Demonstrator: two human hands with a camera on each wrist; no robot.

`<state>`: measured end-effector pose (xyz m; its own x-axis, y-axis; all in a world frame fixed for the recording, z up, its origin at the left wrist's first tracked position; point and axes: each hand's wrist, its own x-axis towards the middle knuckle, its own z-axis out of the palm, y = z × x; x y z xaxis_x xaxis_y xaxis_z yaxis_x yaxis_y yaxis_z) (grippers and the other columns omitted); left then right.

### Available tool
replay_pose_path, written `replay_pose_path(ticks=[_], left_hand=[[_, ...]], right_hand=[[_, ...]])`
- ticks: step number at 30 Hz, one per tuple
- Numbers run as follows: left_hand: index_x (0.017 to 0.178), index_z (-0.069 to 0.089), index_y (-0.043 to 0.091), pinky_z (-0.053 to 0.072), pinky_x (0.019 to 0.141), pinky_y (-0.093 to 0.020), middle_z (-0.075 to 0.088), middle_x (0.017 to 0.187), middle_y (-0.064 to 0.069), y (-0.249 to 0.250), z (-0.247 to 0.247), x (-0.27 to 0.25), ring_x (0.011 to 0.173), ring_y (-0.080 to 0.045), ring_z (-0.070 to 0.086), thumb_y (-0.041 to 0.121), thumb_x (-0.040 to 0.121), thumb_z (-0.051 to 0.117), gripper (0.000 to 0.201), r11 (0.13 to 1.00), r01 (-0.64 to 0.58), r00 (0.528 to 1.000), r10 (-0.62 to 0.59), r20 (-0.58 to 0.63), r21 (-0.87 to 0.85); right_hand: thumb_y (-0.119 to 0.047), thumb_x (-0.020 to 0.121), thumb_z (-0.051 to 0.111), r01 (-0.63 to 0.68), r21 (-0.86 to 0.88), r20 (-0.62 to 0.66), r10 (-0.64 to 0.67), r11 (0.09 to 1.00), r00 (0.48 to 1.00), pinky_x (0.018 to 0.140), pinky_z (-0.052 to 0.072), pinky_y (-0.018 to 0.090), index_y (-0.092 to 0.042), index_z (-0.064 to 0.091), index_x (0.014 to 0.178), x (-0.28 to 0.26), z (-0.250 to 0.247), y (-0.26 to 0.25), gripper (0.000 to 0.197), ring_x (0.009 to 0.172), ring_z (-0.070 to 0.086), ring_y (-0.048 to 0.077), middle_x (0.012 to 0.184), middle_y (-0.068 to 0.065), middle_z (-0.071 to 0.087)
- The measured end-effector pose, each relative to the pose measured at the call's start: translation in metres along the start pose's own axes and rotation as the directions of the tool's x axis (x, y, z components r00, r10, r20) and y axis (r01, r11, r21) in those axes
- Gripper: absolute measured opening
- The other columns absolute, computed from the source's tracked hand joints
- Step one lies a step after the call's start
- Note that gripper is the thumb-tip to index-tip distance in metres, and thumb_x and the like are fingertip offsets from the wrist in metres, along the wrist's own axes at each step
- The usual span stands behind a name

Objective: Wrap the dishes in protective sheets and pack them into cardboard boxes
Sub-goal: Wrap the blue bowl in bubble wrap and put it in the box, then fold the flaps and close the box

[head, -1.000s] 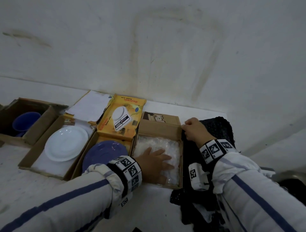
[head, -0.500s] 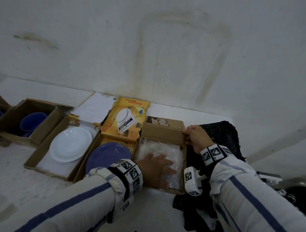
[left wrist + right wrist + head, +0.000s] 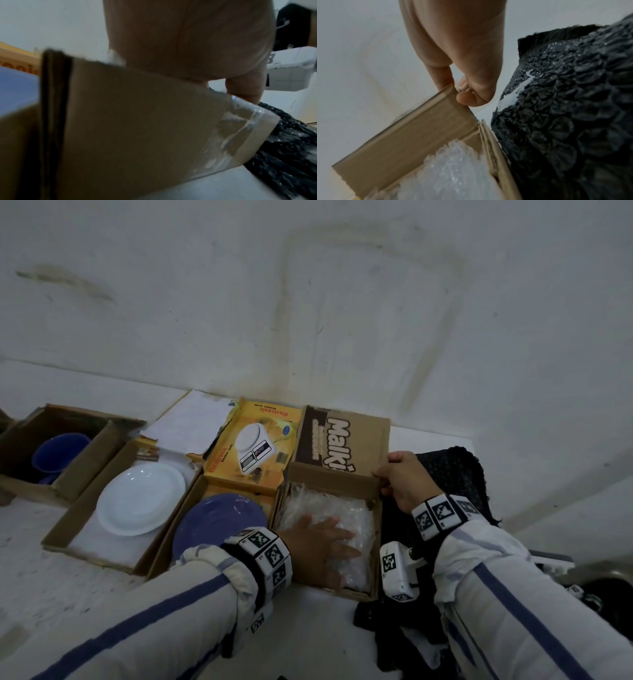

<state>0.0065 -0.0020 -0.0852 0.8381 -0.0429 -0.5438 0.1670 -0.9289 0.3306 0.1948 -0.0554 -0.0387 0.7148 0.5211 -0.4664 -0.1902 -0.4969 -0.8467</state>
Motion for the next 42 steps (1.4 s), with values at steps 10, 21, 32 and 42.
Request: replay_pose_path(ticks=[10,21,32,42], left_hand=[[0.138,0.047,0.027,0.008,0.117,-0.03,0.025,0.156,0.007,0.0,-0.01,-0.024,0.145,-0.01,0.013,0.025,0.095,0.05,0.043,0.974,-0.103,0.966,0.05,-0.254,-0.201],[0.119,0.062,0.012,0.04,0.095,-0.035,0.06,0.12,-0.006,-0.035,0.014,-0.061,0.113,-0.028,0.053,0.007,0.079,0.062,0.04,0.952,0.203,0.693,-0.306,-0.653,-0.231],[0.096,0.058,0.007,0.042,0.056,-0.019,0.057,0.074,-0.002,-0.032,-0.002,-0.098,0.069,-0.02,0.058,0.018,0.1,0.04,0.022,0.346,-0.199,0.744,-0.556,-0.371,-0.917],[0.137,0.042,0.013,0.043,0.045,-0.02,0.06,0.076,-0.002,-0.017,0.018,-0.095,0.057,-0.013,0.053,0.008,0.094,0.053,0.045,0.397,-0.052,0.807,-0.524,-0.272,-0.916]], right_hand=[[-0.013,0.087,0.062,0.152,-0.071,0.117,-0.143,0.986,0.983,0.065,0.042,0.025,-0.02,0.061,0.095,-0.041,-0.01,-0.009,0.011,0.084,0.056,0.012,0.09,-0.003,0.063],[-0.006,0.085,0.065,0.418,-0.339,0.182,-0.378,0.843,0.908,0.068,0.039,0.013,-0.012,0.071,0.103,-0.081,-0.026,0.012,0.02,0.075,0.055,-0.001,0.08,-0.012,0.062],[0.002,0.081,0.068,0.436,-0.6,0.259,-0.353,0.671,0.899,0.091,0.027,0.0,-0.007,0.058,0.127,-0.125,-0.022,0.045,0.048,0.113,0.046,0.006,0.131,0.009,0.057],[0.002,0.087,0.05,0.312,-0.802,0.25,-0.188,0.51,0.95,0.115,0.021,0.021,-0.014,0.049,0.137,-0.153,-0.001,0.07,0.052,0.139,0.033,0.019,0.15,0.003,0.037]])
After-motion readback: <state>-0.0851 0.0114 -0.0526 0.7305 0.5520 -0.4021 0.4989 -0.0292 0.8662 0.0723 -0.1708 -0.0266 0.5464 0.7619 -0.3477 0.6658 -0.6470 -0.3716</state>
